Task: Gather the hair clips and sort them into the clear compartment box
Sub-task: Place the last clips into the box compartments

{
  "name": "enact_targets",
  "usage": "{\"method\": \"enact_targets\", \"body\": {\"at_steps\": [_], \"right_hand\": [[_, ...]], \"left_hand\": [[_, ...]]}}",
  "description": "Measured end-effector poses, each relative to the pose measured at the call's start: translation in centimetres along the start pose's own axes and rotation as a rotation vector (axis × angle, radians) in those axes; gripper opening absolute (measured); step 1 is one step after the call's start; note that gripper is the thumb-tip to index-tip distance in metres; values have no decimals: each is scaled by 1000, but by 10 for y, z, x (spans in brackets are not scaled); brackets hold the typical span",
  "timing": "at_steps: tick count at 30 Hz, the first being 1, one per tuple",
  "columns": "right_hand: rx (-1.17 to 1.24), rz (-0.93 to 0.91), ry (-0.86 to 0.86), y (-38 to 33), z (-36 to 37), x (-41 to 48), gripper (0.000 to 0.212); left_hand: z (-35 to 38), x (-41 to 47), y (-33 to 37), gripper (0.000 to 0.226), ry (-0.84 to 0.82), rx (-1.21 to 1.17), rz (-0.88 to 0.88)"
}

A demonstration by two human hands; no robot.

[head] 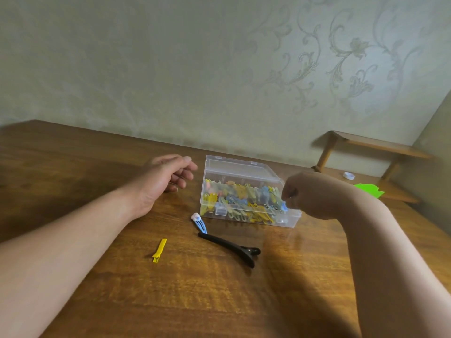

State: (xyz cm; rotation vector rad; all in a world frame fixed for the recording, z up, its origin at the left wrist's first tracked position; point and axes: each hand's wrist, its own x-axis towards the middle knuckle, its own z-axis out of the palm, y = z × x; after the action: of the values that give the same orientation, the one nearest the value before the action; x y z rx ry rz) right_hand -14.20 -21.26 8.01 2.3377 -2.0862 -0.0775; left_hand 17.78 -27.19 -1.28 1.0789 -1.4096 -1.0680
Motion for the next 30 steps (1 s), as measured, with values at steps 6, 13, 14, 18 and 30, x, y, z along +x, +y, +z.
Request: {"method": "enact_targets", "body": {"at_steps": [6,13,14,18,30], "right_hand": [[61,-37,154,-11,0,2,19],[321,-311,315,-82,10,-3,21],[303,-363,308,-92,12,-6,21],[152,-438,256,-115,19,-17,17],[-152,-317,250,-145,34,-31,29]], "left_hand": [[-2,1,-2,33,1,6,-4],[3,-2,3,28,39,-48,-14],[3,-2,4,29,36,-40,-17],[1,-1,5,35,19,-9,-23],[3,-2,6,37,12,11,-15]]}}
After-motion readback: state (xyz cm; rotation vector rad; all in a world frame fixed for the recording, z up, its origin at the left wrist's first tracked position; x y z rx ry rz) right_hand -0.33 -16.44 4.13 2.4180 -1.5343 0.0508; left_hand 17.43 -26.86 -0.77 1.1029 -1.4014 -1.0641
